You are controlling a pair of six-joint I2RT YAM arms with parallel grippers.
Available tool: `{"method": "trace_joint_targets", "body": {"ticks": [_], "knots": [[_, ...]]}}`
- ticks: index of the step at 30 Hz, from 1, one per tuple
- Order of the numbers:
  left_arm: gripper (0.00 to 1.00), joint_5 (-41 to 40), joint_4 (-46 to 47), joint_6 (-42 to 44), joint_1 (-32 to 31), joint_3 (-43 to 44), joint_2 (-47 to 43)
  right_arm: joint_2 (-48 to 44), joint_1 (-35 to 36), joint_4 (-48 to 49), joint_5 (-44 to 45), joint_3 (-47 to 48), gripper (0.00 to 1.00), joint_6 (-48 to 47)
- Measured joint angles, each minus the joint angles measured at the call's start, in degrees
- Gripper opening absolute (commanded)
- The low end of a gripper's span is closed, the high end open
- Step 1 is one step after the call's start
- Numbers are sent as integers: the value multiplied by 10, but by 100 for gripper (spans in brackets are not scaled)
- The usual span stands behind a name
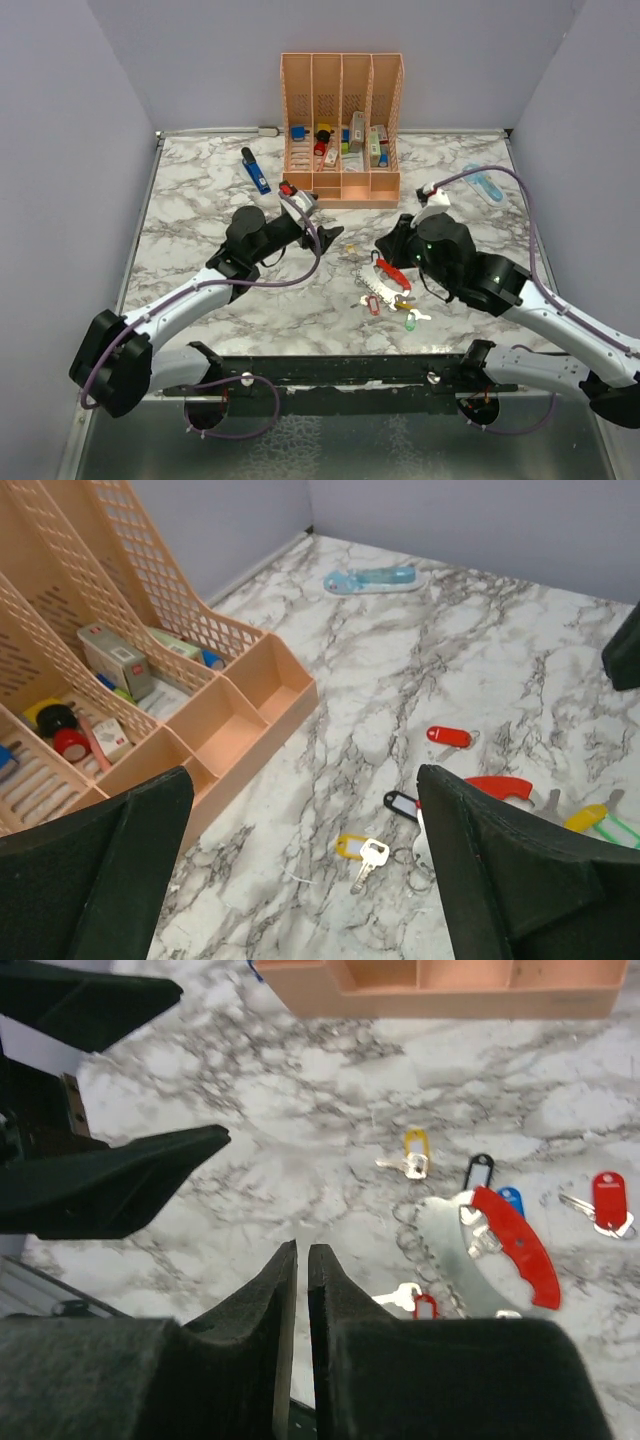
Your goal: Put the keys on the keyring
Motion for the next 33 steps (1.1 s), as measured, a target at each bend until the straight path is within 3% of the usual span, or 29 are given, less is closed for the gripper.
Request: {"method": "trace_joint_targets", "body": {"ticks": [2, 4, 9, 17, 23, 33], "knots": [[99, 2, -2, -2, 0, 0, 25, 12, 0, -30, 0, 0, 37, 25], [99, 9, -8, 1, 0, 0, 56, 35, 0, -77, -1, 0, 42, 56], [99, 24, -26, 53, -14, -2, 104, 77, 0, -178, -24, -30, 42, 131], [99, 35, -42, 134, -59, 0, 144, 43, 0, -284, -68, -97, 39, 212], [99, 29, -42, 144, -57, 7, 148, 109, 0, -300, -107, -128, 44, 218], [99, 16, -52, 142, -57, 1, 125, 196, -30, -279, -71, -100, 45, 179]]}}
